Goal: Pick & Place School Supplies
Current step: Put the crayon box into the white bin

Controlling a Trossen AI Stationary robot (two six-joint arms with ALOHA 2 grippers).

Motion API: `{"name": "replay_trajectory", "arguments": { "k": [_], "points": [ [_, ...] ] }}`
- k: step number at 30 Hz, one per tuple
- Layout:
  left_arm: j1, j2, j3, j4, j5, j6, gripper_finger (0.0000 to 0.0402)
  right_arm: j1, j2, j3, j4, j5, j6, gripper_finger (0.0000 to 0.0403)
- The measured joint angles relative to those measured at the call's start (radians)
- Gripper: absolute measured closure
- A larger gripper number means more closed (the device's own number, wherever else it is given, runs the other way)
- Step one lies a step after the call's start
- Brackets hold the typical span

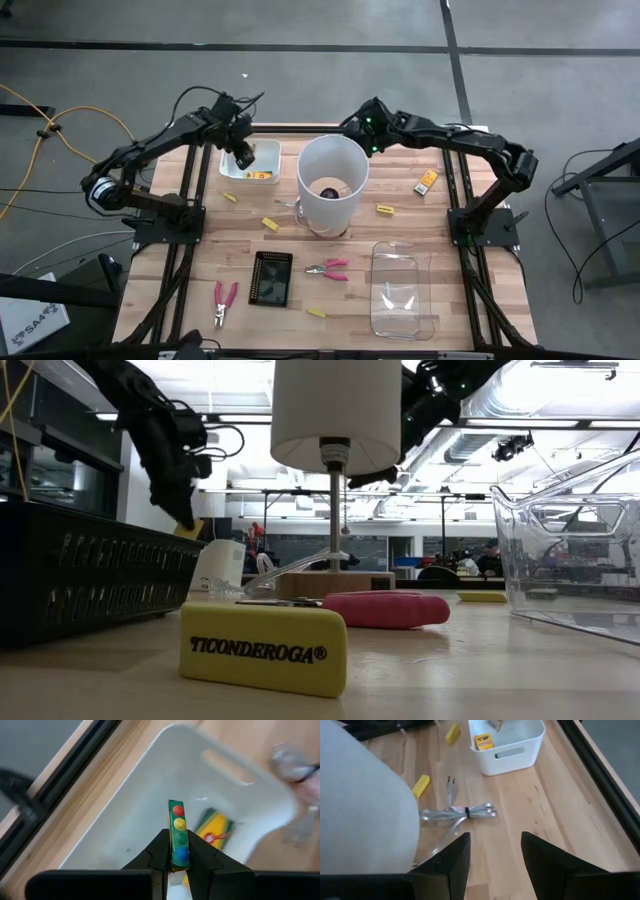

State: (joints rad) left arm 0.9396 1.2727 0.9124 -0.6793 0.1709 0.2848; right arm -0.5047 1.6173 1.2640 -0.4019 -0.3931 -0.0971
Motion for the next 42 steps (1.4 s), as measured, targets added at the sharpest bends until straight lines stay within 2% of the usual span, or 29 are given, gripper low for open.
{"name": "replay_trajectory", "arguments": {
  "k": [5,12,16,22,31,37,42],
  "points": [
    [-0.011,0.056,0.0,-0.005,-0.072,-0.016,0.0363,0.016,0.0,0.0,0.0,0.001,0.0,0.0236],
    [-0.017,0.127,0.003,0.008,-0.056,-0.008,0.036,0.021,0.0,0.0,-0.003,0.002,0.0,0.0236],
    [-0.017,0.132,-0.002,0.006,-0.02,0.011,0.0332,0.021,0.0,0.0,-0.003,0.002,0.0,0.0236],
    [-0.017,0.129,0.0,0.047,-0.019,0.03,0.0279,0.021,0.0,0.0,-0.004,0.002,-0.001,0.0236],
    [-0.052,0.129,0.0,0.069,-0.019,0.041,0.0269,0.021,0.0,0.0,-0.006,0.003,-0.004,0.0236],
    [-0.088,0.115,0.0,0.138,-0.107,0.06,0.0269,0.02,0.0,0.0,-0.01,0.121,-0.015,0.0236],
    [-0.11,0.068,0.0,0.178,-0.122,0.06,0.0269,0.011,0.0,0.0,-0.069,0.255,0.03,0.0236]
  ]
}}
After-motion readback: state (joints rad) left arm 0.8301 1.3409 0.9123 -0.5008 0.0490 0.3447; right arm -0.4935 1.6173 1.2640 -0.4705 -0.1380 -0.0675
